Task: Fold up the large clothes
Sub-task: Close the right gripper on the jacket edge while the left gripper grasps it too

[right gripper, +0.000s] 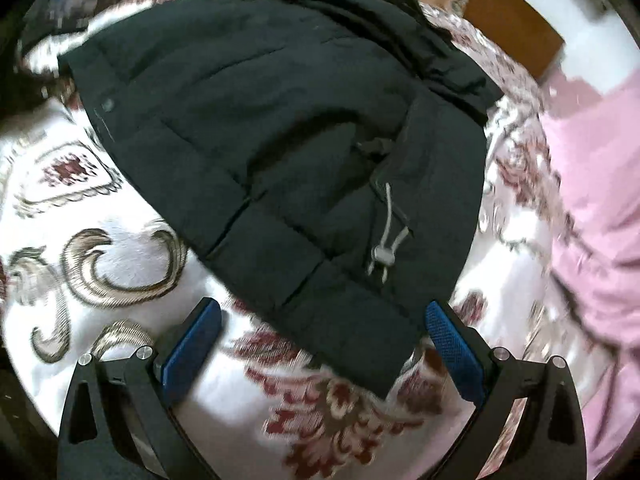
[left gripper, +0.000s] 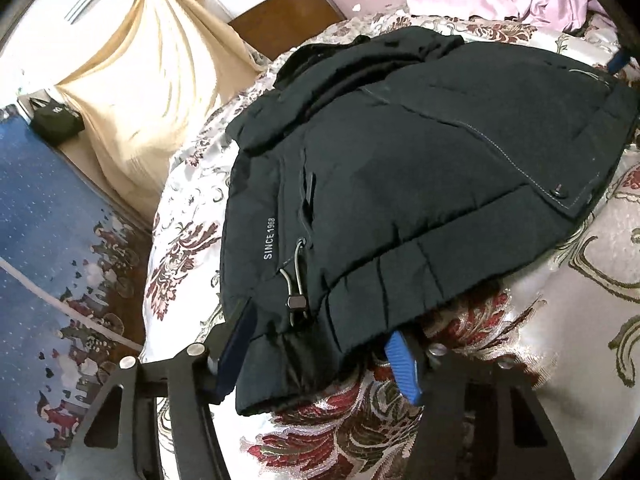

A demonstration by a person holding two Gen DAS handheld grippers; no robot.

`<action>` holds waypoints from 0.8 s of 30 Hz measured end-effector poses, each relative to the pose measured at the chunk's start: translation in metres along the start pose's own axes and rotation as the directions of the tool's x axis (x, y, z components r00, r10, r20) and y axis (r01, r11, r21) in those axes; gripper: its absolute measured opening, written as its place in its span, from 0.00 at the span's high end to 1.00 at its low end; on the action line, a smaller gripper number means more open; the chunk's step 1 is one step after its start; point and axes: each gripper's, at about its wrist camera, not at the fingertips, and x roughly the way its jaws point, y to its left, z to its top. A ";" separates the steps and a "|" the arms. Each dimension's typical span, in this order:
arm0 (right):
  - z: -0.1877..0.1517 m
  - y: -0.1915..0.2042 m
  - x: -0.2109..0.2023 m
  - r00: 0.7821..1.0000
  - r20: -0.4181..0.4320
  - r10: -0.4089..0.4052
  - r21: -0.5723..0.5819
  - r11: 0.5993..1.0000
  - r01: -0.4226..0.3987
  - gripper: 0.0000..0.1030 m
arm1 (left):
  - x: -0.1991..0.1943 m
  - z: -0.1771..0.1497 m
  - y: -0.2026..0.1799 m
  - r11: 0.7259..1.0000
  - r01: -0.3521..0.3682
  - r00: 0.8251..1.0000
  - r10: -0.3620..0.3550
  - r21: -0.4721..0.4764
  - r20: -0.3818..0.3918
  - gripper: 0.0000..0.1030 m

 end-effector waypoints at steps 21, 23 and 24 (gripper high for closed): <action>0.002 0.031 -0.007 0.964 0.211 -0.164 0.007 0.986 0.166 0.80 | -0.001 0.001 -0.006 0.998 0.056 0.998 -0.056 0.034 0.026 0.84; 0.001 0.027 -0.009 0.965 0.219 -0.145 0.063 0.989 0.135 0.82 | -0.001 0.002 -0.006 0.998 0.058 0.998 -0.059 0.037 0.025 0.88; 0.000 0.023 -0.008 0.965 0.222 -0.142 0.082 0.989 0.126 0.83 | -0.002 0.003 -0.004 0.998 0.063 0.998 -0.064 0.030 0.028 0.88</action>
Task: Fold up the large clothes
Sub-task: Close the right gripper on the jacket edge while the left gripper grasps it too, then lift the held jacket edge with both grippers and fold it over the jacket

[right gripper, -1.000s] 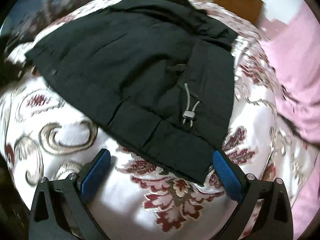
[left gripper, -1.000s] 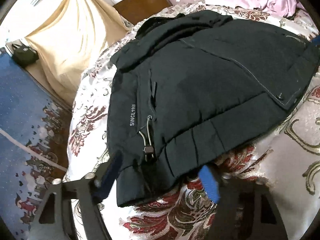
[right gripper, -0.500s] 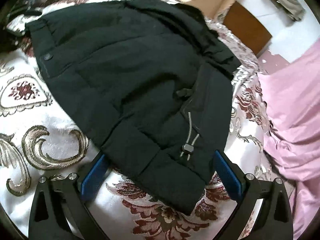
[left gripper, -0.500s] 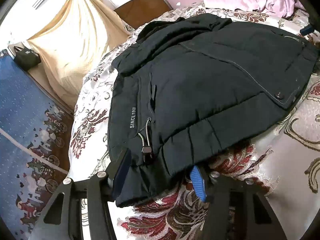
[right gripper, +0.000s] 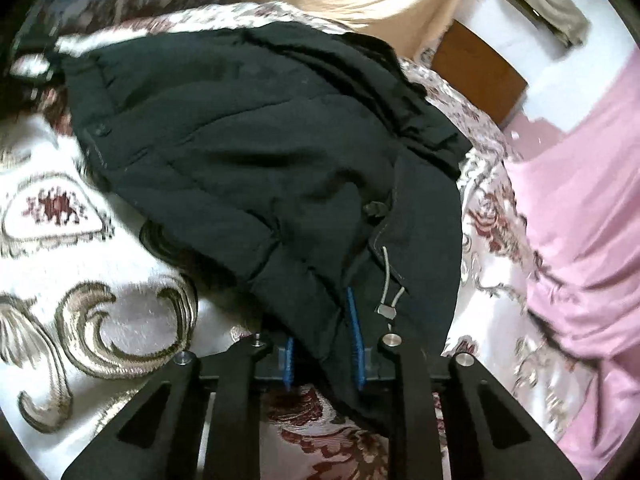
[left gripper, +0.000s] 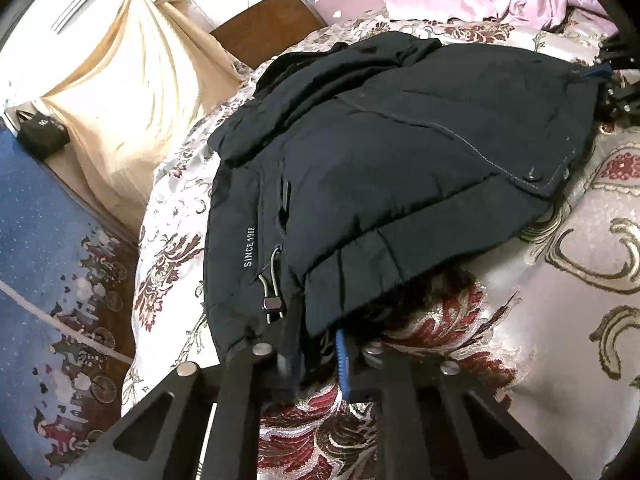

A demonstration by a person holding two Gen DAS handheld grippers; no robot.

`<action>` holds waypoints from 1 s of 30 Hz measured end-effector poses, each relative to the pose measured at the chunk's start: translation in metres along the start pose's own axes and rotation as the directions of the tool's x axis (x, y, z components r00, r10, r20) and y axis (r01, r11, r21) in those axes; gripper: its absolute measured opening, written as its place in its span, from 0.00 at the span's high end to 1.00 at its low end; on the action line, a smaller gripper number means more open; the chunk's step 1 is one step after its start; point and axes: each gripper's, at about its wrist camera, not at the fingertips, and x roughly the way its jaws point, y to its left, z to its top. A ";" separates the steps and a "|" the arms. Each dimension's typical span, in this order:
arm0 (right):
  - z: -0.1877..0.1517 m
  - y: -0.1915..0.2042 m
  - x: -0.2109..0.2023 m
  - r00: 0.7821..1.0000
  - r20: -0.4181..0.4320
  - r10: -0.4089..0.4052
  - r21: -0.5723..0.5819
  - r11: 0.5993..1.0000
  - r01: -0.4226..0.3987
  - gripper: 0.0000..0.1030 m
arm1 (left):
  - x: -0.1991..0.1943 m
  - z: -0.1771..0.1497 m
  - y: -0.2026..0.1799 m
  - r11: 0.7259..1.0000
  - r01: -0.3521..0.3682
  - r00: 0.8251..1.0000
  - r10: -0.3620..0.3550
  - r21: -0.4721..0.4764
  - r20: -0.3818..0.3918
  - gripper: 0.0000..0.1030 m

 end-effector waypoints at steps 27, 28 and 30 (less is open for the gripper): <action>-0.078 0.007 -0.121 0.987 0.153 -0.037 0.384 0.923 -0.025 0.93 | -0.137 -0.056 0.007 0.929 0.041 0.993 0.004 -0.368 0.121 0.93; -0.080 0.006 -0.126 0.987 0.158 -0.041 0.398 0.917 -0.026 0.93 | -0.138 -0.055 0.009 0.927 0.045 0.993 -0.001 -0.373 0.118 0.93; -0.081 0.002 -0.131 0.984 0.171 -0.044 0.417 0.908 -0.032 0.93 | -0.136 -0.048 0.016 0.920 0.057 0.992 -0.010 -0.389 0.123 0.93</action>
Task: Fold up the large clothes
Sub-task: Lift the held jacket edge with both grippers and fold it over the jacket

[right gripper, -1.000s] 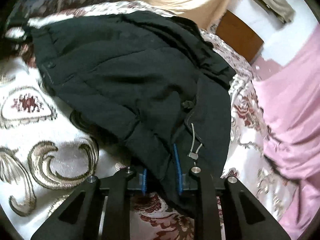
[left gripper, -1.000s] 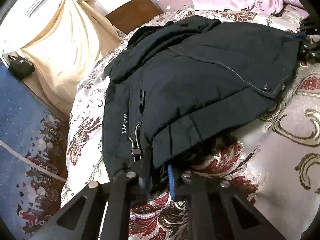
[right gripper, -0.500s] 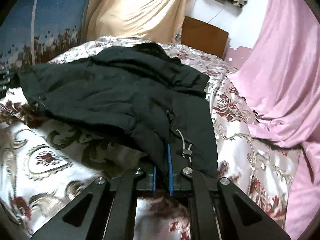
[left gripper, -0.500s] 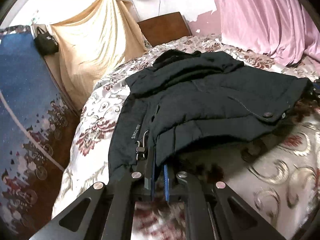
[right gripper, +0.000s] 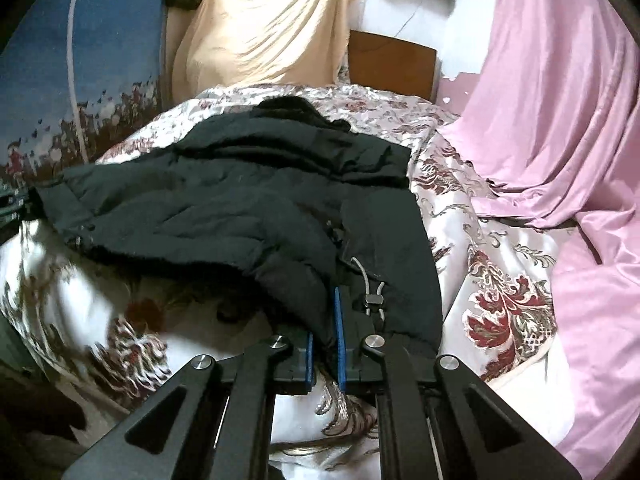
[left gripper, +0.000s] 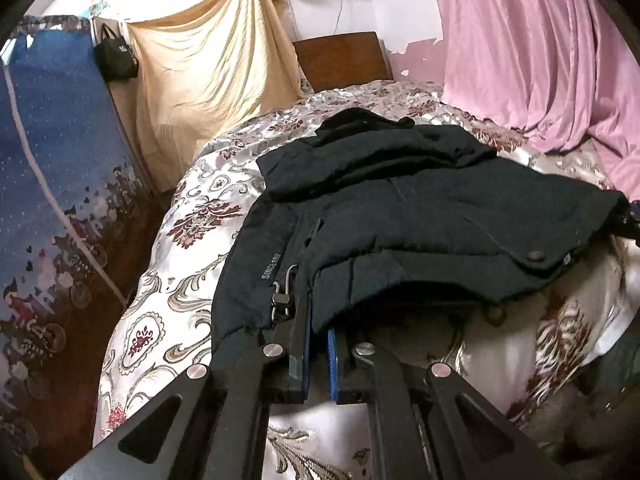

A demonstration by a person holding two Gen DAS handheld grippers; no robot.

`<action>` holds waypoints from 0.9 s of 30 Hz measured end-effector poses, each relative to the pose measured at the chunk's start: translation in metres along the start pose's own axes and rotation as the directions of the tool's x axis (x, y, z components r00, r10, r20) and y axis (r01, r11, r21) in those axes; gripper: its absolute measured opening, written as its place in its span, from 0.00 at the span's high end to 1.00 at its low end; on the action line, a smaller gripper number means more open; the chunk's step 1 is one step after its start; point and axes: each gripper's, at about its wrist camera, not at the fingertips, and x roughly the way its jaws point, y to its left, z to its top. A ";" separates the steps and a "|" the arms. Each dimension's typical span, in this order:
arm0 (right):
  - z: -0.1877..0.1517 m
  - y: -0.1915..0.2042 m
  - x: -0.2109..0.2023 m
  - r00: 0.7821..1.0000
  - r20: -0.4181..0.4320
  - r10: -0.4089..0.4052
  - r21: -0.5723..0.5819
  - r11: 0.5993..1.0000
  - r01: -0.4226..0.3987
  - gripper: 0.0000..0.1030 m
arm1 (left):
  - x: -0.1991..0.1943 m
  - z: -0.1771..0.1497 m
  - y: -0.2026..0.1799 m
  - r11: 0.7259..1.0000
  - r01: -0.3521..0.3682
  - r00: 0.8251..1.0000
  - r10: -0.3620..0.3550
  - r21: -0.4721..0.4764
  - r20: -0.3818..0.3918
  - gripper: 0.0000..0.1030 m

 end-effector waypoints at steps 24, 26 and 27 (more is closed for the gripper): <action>0.172 -0.022 0.091 0.956 0.288 -0.055 0.118 0.993 0.022 0.94 | 0.111 0.183 0.028 0.994 -0.038 0.981 0.056 -0.100 0.185 0.94; 0.185 -0.021 0.107 0.953 0.298 -0.062 0.119 0.993 0.027 0.94 | 0.127 0.194 0.031 0.990 -0.041 0.978 0.067 -0.132 0.200 0.94; 0.191 -0.020 0.114 0.951 0.301 -0.067 0.114 0.993 0.034 0.94 | 0.131 0.198 0.033 0.989 -0.044 0.977 0.071 -0.138 0.203 0.94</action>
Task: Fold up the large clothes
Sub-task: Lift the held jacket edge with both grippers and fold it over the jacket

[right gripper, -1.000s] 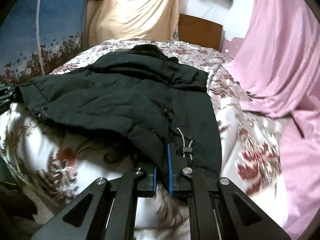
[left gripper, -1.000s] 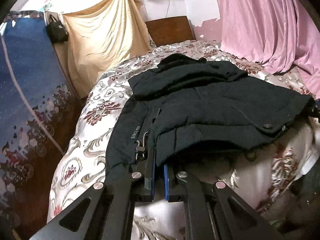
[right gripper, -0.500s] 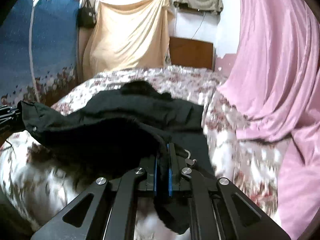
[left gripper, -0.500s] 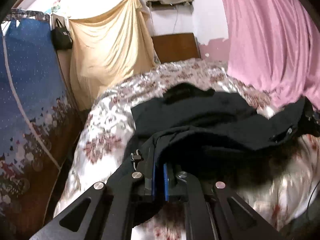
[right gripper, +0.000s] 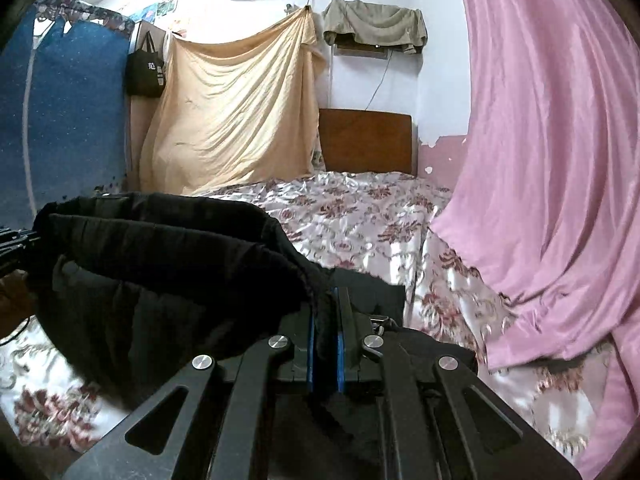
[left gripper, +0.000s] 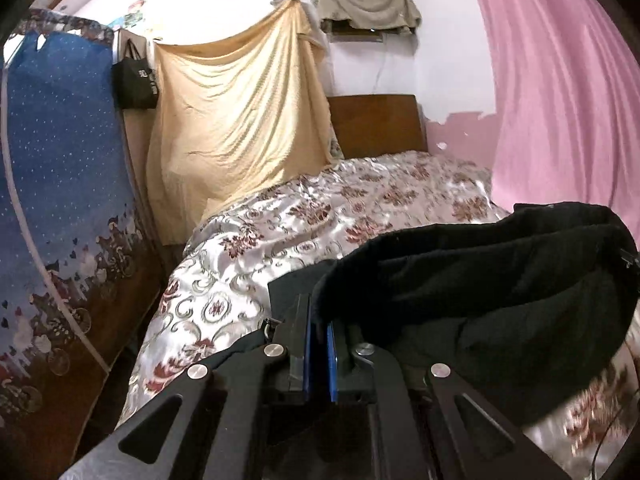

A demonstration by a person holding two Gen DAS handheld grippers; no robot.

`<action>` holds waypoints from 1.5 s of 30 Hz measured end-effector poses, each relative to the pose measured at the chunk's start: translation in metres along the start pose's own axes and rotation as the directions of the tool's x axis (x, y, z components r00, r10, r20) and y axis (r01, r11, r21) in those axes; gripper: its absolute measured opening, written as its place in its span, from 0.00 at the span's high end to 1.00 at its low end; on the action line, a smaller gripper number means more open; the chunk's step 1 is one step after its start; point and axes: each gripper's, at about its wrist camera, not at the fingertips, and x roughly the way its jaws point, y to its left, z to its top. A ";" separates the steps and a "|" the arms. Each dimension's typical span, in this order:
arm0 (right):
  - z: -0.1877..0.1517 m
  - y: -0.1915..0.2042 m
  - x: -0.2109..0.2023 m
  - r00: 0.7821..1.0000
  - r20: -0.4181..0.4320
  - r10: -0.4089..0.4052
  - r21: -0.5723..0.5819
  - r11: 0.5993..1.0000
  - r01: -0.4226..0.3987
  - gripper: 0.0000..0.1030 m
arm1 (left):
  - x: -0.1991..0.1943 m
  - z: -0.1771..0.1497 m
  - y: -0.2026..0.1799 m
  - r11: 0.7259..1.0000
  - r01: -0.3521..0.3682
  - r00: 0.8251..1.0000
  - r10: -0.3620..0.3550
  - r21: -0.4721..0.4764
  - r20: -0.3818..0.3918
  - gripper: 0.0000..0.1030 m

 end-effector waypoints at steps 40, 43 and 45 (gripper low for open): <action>0.090 0.021 0.281 0.994 -0.083 -0.065 -0.108 0.993 0.056 0.95 | 0.260 0.081 -0.010 0.997 -0.051 0.996 0.054 0.054 -0.069 0.94; 0.087 0.026 0.297 0.992 -0.101 -0.079 -0.121 0.990 0.067 0.95 | 0.278 0.077 -0.011 0.997 -0.055 0.993 0.060 0.052 -0.106 0.94; 0.084 0.030 0.308 0.989 -0.120 -0.087 -0.137 0.988 0.070 0.95 | 0.292 0.074 -0.012 0.997 -0.058 0.989 0.064 0.051 -0.136 0.94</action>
